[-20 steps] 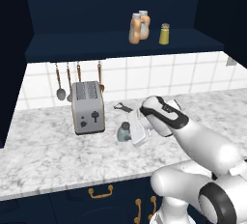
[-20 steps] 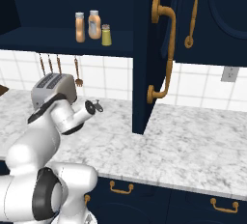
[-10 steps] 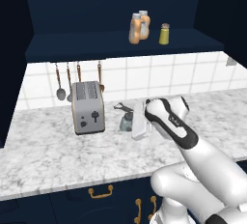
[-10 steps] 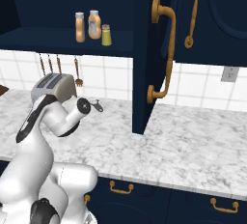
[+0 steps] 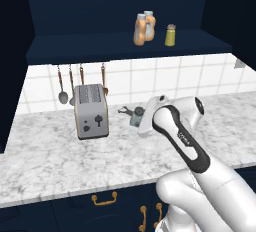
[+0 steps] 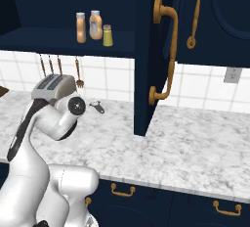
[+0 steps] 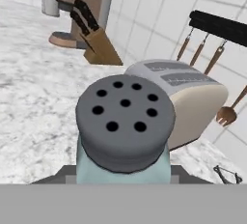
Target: Put the shaker and condiment bottle from the counter next to their counterparts in the cabinet.
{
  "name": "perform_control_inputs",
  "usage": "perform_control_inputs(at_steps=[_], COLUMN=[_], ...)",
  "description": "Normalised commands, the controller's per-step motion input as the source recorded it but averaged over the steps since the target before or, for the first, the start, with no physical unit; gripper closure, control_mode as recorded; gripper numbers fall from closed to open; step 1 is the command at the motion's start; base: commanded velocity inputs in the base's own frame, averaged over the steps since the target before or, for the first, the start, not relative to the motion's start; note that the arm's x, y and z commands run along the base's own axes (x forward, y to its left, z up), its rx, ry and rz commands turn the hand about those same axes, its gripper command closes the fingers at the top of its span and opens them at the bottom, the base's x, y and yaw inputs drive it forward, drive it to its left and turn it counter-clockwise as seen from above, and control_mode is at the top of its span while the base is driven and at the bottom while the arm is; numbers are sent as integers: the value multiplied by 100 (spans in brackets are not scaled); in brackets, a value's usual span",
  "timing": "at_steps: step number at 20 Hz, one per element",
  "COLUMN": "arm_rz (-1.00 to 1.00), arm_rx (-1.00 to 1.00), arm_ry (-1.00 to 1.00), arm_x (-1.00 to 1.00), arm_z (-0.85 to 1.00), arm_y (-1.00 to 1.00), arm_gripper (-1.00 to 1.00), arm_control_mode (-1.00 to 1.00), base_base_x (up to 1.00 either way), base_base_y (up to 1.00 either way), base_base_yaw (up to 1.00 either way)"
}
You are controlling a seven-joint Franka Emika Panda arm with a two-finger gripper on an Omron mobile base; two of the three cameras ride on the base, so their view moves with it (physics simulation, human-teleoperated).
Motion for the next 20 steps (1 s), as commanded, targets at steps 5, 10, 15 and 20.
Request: perform_control_inputs(at_steps=[5, 10, 15, 20], arm_rz=[-20, -23, -23, -27], arm_rx=[0, 0, 5, 8], arm_ry=[0, -1, -3, 0], arm_x=[0, -4, -21, -6], arm_z=[41, 37, 36, 39], arm_y=[-18, -27, -46, -52], arm_gripper=[100, 100, 100, 100], arm_control_mode=[-100, -100, -100, -100], base_base_x=[0, 0, 0, 0], base_base_y=[0, 0, 0, 0], base_base_yaw=[0, 0, 0, 0])
